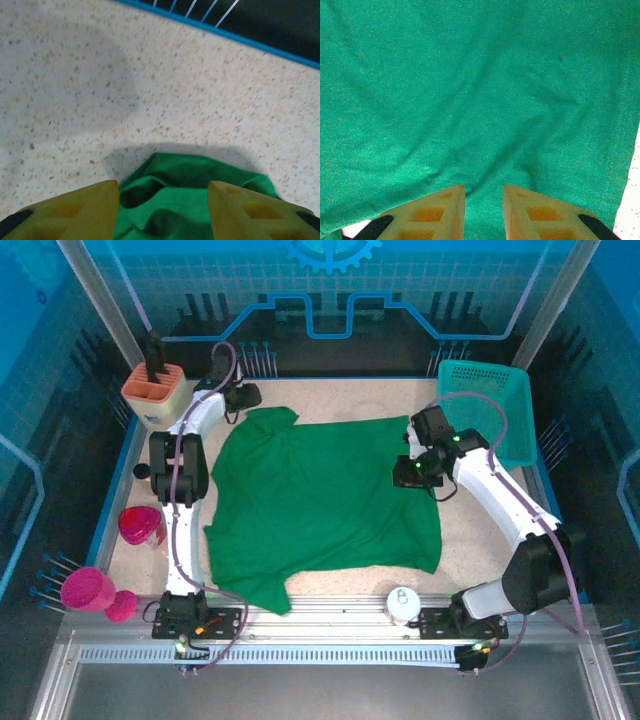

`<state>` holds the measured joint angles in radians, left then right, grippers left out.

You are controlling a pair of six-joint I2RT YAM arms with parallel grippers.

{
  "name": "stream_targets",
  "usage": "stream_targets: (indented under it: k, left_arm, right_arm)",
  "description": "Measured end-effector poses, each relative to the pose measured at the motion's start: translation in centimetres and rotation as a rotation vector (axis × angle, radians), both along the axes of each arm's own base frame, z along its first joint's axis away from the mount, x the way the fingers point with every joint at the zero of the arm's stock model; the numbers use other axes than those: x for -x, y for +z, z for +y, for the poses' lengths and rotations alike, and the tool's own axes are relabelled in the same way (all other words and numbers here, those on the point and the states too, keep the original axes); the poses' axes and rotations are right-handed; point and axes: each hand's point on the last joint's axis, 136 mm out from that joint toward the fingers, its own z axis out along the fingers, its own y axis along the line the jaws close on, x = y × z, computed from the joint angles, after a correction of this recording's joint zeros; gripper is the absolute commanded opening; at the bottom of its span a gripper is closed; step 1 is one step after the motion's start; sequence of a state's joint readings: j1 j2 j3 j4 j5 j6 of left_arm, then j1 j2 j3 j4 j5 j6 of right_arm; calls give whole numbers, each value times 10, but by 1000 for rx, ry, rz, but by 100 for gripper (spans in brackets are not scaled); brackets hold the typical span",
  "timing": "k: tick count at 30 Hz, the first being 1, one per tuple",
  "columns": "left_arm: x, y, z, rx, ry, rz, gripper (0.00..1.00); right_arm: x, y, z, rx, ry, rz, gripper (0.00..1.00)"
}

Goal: Fold the inside-out t-shirt

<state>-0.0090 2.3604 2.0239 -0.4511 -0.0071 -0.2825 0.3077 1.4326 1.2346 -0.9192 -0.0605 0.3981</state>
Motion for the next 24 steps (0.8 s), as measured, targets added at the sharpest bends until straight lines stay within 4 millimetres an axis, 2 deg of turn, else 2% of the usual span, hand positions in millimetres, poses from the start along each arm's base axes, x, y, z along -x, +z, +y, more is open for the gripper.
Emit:
stream_targets:
  k: [8, 14, 18, 24]
  left_arm:
    - [19, -17, 1, 3, -1, 101, 54]
    - [16, -29, 4, 13, 2, 142, 53]
    - [14, -36, 6, 28, 0, 173, 49]
    - [9, -41, 8, 63, 0, 198, 37]
  right_arm:
    - [1, 0, 0, 1, 0, 3, 28]
    - [1, 0, 0, 1, 0, 4, 28]
    - [1, 0, 0, 2, 0, 4, 28]
    - [1, 0, -1, 6, 2, 2, 28]
